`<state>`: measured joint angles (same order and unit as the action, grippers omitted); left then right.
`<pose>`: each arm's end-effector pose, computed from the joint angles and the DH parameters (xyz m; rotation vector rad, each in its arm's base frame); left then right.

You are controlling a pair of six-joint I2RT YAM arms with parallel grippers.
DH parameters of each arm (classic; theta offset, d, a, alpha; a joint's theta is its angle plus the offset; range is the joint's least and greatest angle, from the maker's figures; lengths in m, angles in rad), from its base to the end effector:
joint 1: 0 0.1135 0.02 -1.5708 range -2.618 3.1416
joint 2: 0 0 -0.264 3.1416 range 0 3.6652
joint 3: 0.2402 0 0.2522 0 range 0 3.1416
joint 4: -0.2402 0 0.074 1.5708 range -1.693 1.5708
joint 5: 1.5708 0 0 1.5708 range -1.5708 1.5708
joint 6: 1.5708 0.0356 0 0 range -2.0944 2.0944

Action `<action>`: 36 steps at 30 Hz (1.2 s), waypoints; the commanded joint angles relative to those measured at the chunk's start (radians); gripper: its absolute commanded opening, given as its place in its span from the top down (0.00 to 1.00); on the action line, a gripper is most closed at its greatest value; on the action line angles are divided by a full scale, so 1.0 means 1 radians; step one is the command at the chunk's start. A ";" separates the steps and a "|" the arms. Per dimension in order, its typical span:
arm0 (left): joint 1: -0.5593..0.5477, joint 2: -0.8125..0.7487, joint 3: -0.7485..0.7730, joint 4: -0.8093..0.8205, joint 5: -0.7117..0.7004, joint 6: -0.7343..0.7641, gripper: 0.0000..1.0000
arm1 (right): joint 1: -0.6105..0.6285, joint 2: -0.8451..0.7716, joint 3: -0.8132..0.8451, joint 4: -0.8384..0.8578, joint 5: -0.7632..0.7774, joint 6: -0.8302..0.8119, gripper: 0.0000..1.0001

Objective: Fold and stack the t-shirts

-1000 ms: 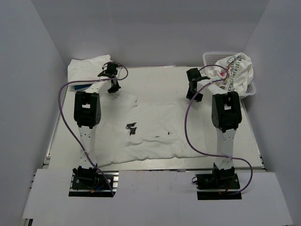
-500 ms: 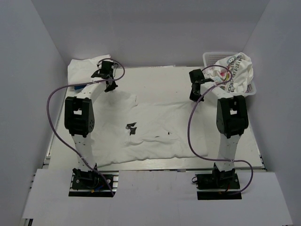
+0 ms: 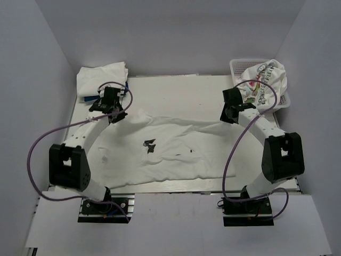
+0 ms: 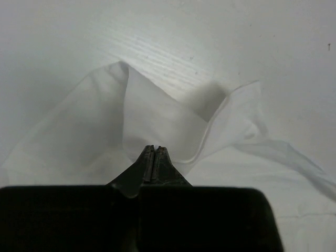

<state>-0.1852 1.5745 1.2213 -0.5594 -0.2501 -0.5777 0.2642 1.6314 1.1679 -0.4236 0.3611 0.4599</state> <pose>0.3338 -0.0536 0.2632 -0.5790 2.3747 -0.0256 0.3409 0.0792 0.2380 0.3863 2.3533 -0.1063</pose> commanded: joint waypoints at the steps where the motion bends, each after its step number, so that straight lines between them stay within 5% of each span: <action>1: 0.000 -0.179 -0.103 -0.027 0.000 -0.082 1.00 | 0.003 -0.105 -0.052 0.037 -0.007 0.008 1.00; 17: 0.000 -0.781 -0.555 -0.333 -0.051 -0.419 1.00 | 0.001 -0.329 -0.307 0.065 -0.031 0.063 1.00; 25: -0.002 -0.889 -0.617 -0.485 0.018 -0.600 1.00 | 0.001 -0.367 -0.412 0.037 -0.007 0.112 1.00; 26: -0.011 -0.889 -0.617 -0.523 0.046 -0.622 1.00 | 0.000 -0.369 -0.419 0.031 -0.004 0.121 0.94; 27: -0.011 -0.889 -0.617 -0.540 0.076 -0.632 0.73 | 0.000 -0.372 -0.428 -0.006 -0.001 0.134 0.59; 29: 0.015 -0.852 -0.603 -0.618 0.110 -0.633 0.45 | -0.002 -0.381 -0.458 -0.033 0.015 0.170 0.25; 30: 0.015 -0.838 -0.567 -0.651 0.091 -0.646 0.25 | -0.002 -0.393 -0.461 -0.044 0.012 0.171 0.17; 34: 0.000 -0.775 -0.419 -0.732 -0.006 -0.618 0.00 | 0.003 -0.432 -0.439 -0.058 -0.013 0.158 0.10; 36: 0.000 -0.749 -0.360 -0.641 -0.017 -0.544 0.00 | 0.004 -0.456 -0.407 -0.050 -0.046 0.134 0.10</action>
<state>-0.1818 0.8116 0.7574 -1.2327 -0.2123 -1.1770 0.2680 1.2221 0.7086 -0.4740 0.3336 0.5980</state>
